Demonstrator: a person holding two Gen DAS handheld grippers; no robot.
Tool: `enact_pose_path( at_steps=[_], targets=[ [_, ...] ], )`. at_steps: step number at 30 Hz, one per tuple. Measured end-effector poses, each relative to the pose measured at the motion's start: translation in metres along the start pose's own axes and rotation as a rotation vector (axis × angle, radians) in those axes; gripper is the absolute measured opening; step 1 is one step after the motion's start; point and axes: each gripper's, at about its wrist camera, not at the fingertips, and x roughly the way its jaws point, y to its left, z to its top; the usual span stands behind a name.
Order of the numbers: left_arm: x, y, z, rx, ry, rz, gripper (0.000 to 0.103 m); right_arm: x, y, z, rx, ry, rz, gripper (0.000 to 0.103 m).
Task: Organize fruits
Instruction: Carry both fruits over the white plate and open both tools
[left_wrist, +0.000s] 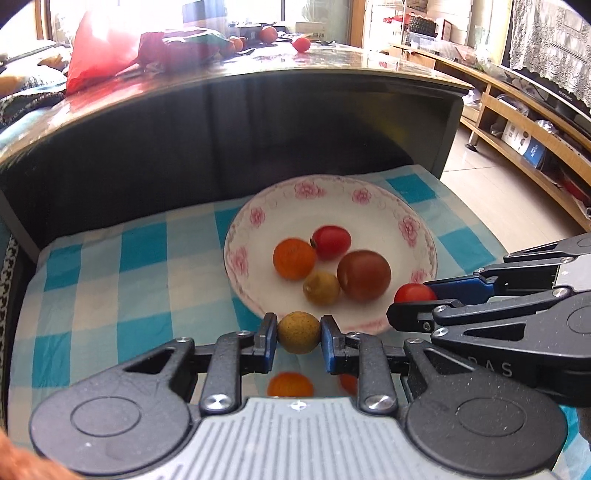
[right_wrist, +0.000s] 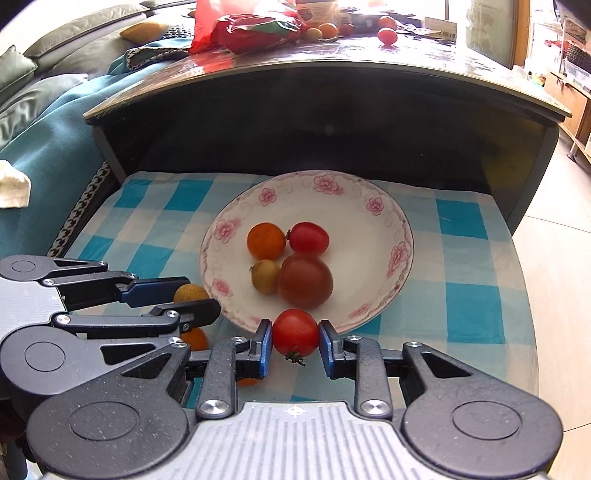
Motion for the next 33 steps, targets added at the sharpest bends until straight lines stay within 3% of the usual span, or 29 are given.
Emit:
enact_pose_path(
  at_steps=[13, 33],
  targets=[
    [0.017, 0.007, 0.01, -0.029, -0.006, 0.03, 0.035, 0.016, -0.004, 0.018, -0.022, -0.053, -0.02, 0.024],
    [0.009, 0.015, 0.014, -0.08, -0.039, 0.027, 0.039, 0.013, -0.006, 0.022, -0.015, -0.092, -0.04, 0.032]
  ],
)
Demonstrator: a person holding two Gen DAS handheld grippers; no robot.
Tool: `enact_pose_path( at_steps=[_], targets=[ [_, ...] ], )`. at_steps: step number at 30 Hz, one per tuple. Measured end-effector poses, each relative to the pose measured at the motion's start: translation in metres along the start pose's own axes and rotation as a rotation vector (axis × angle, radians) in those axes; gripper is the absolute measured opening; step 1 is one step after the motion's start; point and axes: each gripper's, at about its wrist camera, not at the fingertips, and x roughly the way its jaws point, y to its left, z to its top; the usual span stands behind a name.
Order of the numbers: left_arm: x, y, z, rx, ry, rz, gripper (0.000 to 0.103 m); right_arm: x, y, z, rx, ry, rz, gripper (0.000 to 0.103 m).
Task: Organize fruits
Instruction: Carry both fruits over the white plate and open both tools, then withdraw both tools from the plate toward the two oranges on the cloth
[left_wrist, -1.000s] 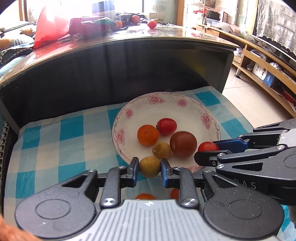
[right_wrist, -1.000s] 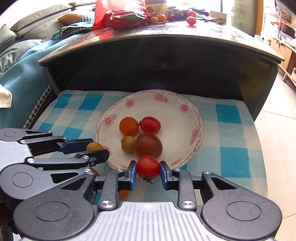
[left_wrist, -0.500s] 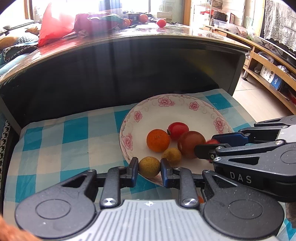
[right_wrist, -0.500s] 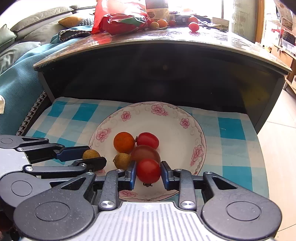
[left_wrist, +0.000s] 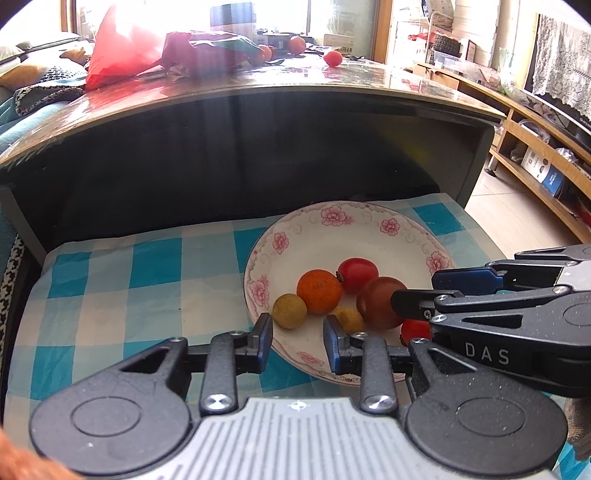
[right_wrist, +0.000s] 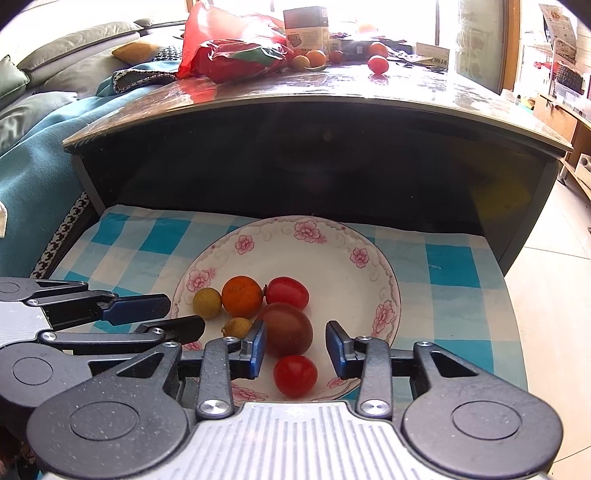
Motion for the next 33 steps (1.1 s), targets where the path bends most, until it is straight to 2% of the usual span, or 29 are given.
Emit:
enact_pose_path(
  at_steps=[22, 27, 30, 33],
  targets=[
    [-0.025, 0.003, 0.001, -0.004, -0.043, 0.003, 0.04, -0.021, 0.014, -0.005, -0.031, -0.025, -0.034, 0.036],
    [-0.035, 0.006, -0.006, 0.008, -0.025, -0.006, 0.04, -0.034, 0.018, -0.014, -0.027, -0.021, -0.026, 0.042],
    [-0.044, 0.011, -0.015, 0.014, 0.0, -0.013, 0.04, -0.044, 0.019, -0.025, -0.022, -0.003, -0.013, 0.057],
    [-0.053, 0.013, -0.028, 0.039, 0.035, -0.009, 0.041, -0.05, 0.024, -0.038, -0.031, 0.02, 0.007, 0.06]
  ],
)
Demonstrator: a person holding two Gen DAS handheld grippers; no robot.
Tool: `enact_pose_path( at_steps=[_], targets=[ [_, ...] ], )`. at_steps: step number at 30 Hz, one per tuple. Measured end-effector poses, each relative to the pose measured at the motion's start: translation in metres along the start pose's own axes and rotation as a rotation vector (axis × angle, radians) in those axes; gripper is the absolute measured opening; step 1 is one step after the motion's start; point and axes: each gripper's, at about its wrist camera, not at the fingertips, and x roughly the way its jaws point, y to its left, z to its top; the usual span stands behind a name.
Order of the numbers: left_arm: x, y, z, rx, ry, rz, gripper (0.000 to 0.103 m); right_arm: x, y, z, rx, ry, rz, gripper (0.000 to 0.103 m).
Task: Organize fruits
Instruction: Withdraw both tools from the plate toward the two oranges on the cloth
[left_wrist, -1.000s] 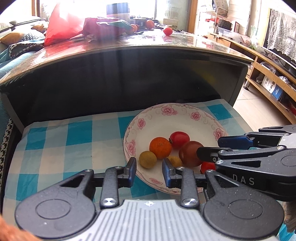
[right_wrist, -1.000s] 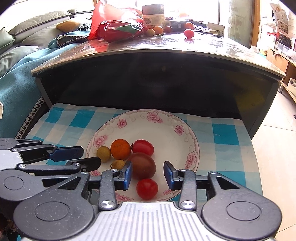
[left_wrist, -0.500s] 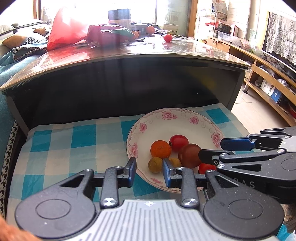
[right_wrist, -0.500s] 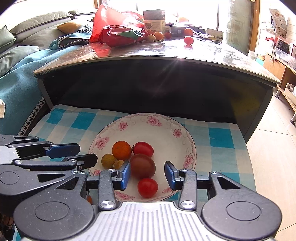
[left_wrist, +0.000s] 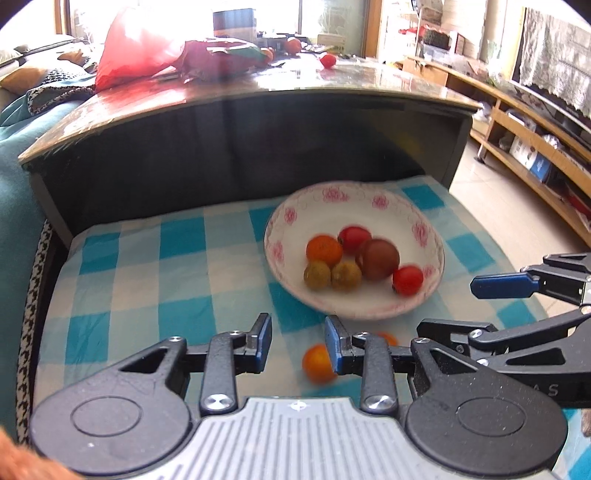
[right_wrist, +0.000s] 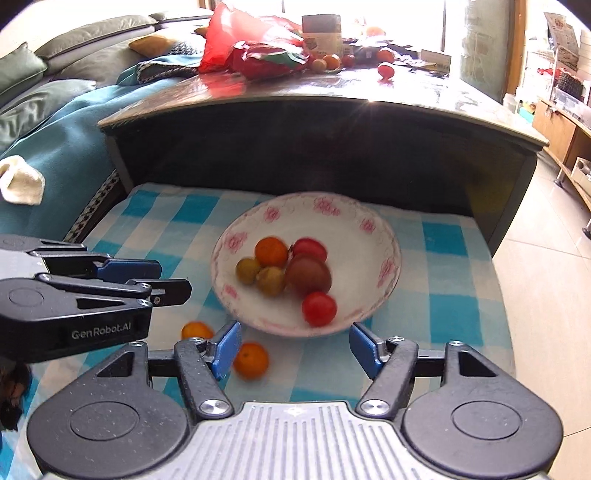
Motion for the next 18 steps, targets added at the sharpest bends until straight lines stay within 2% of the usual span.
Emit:
enact_pose_path(
  at_steps=[9, 18],
  targets=[
    [-0.008, -0.003, -0.036, 0.054, 0.081, -0.023, 0.043, 0.012, 0.015, -0.024, -0.033, 0.084, 0.042, 0.058],
    [0.005, 0.005, -0.039, 0.062, 0.093, -0.036, 0.043, 0.044, 0.019, -0.018, -0.033, 0.106, 0.054, 0.045]
  ],
)
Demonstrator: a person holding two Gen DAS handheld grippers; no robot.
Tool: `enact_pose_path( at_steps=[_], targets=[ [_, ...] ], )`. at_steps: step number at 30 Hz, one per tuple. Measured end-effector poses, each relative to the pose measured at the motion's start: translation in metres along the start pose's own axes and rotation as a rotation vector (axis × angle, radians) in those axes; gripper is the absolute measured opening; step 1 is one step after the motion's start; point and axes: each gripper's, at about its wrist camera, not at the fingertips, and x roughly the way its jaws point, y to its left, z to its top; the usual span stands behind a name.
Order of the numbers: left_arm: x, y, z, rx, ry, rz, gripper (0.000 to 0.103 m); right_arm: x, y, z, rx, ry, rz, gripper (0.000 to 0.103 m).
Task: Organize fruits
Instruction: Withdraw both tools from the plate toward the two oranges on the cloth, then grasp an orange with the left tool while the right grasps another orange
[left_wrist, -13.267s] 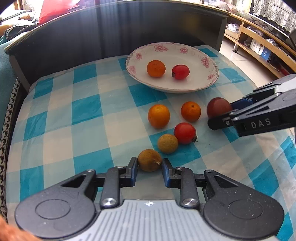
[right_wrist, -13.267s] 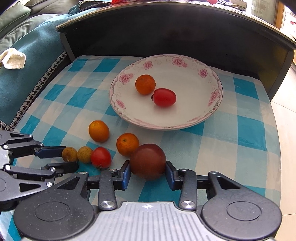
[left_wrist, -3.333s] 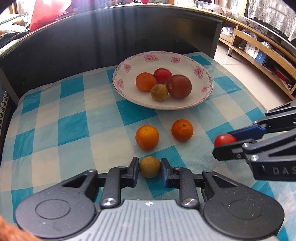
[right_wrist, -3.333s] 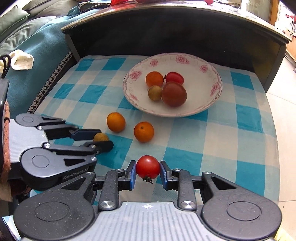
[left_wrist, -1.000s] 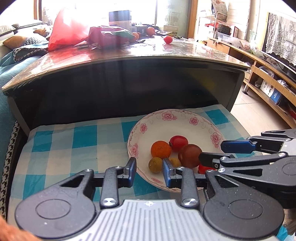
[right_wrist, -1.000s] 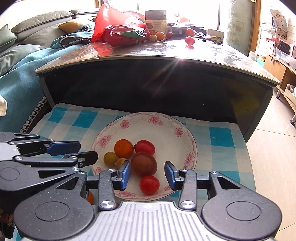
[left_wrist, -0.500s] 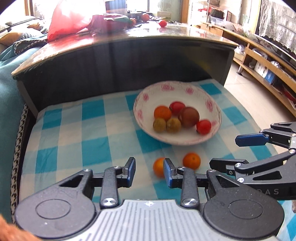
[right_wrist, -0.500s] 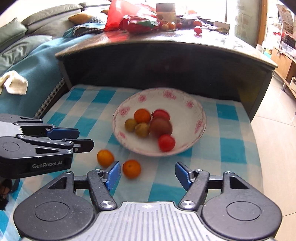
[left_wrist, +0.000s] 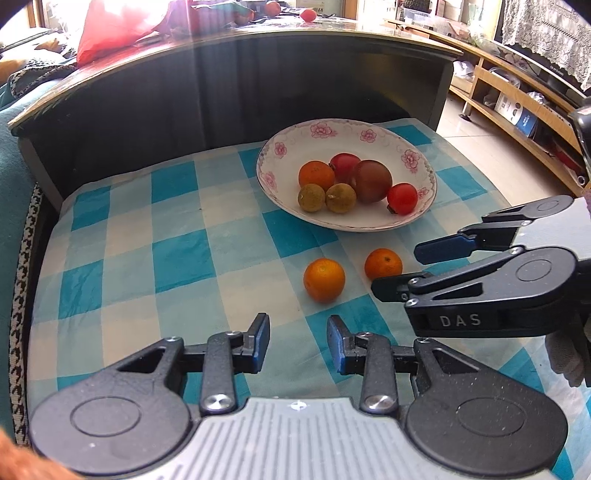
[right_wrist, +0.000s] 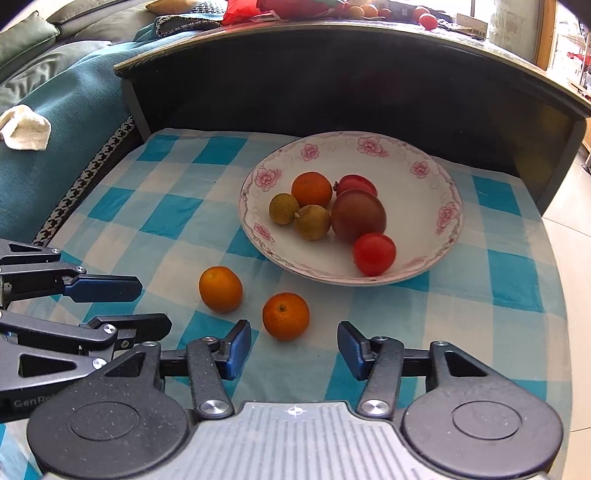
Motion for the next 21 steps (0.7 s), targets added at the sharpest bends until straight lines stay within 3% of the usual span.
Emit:
enact_pose_path(
  at_steps=[8, 16, 21],
  targets=[
    [0.018, -0.003, 0.007, 0.028, -0.004, -0.014, 0.043, 0.012, 0.001, 0.005, -0.031, 0.015, -0.004, 0.024],
    [0.033, -0.012, 0.018, 0.027, -0.023, -0.051, 0.043, 0.002, -0.014, 0.001, 0.019, 0.022, 0.006, 0.023],
    [0.046, -0.017, 0.02, 0.031, -0.013, -0.024, 0.043, -0.005, -0.018, -0.001, 0.038, 0.014, 0.011, 0.023]
  ],
)
